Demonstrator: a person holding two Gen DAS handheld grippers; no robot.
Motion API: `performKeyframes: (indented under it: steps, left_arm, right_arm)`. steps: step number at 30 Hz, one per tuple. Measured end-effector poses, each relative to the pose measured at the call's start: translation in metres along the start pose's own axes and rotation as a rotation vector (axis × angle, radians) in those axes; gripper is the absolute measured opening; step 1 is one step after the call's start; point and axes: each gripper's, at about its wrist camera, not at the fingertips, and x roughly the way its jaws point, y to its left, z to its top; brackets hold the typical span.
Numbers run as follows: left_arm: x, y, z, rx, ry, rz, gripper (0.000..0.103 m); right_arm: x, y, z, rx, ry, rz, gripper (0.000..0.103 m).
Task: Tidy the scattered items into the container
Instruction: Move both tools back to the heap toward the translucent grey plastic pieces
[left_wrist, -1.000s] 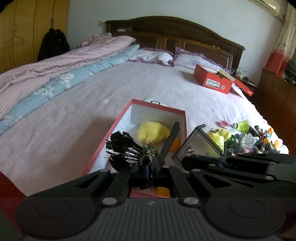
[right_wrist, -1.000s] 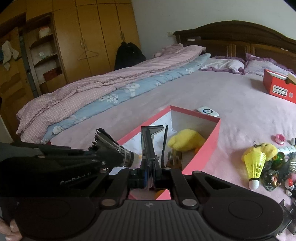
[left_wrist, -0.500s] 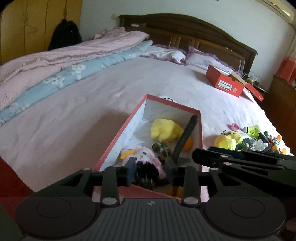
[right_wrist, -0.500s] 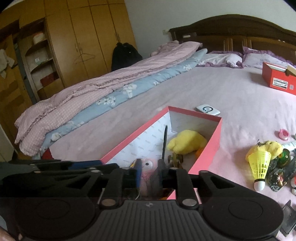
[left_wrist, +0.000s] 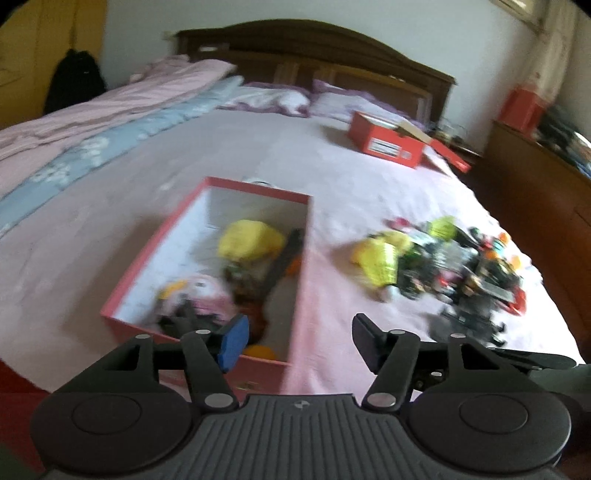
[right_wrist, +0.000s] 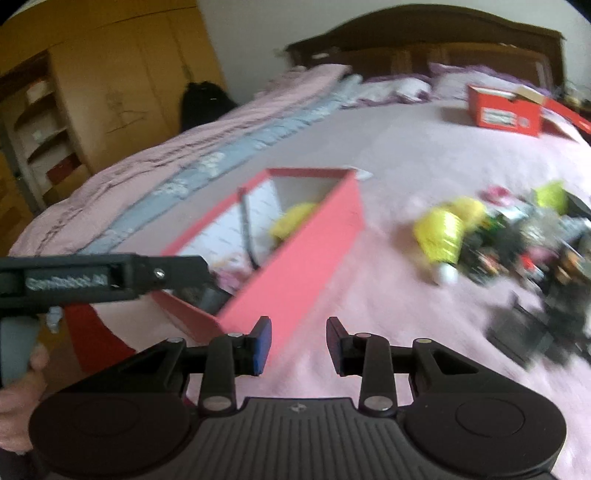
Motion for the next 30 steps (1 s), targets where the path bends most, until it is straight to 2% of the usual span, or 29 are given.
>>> performKeyframes:
  steps: [8, 12, 18, 25, 30]
  left_arm:
    - [0.027, -0.062, -0.015, 0.099, 0.064, -0.091, 0.065]
    - [0.049, -0.083, -0.021, 0.12, 0.107, -0.139, 0.065]
    - [0.091, -0.114, -0.031, 0.217, 0.147, -0.208, 0.066]
    - [0.134, -0.155, -0.042, 0.389, 0.158, -0.236, 0.066]
    - [0.156, -0.174, -0.043, 0.422, 0.169, -0.253, 0.066]
  right_arm:
    - [-0.035, -0.064, -0.03, 0.113, -0.027, -0.122, 0.037]
    - [-0.044, -0.096, -0.036, 0.159, -0.04, -0.18, 0.037]
    - [-0.048, -0.137, -0.045, 0.215, -0.052, -0.252, 0.037]
    - [-0.045, -0.183, -0.048, 0.299, -0.043, -0.26, 0.037]
    - [-0.036, -0.208, -0.039, 0.365, -0.052, -0.225, 0.035]
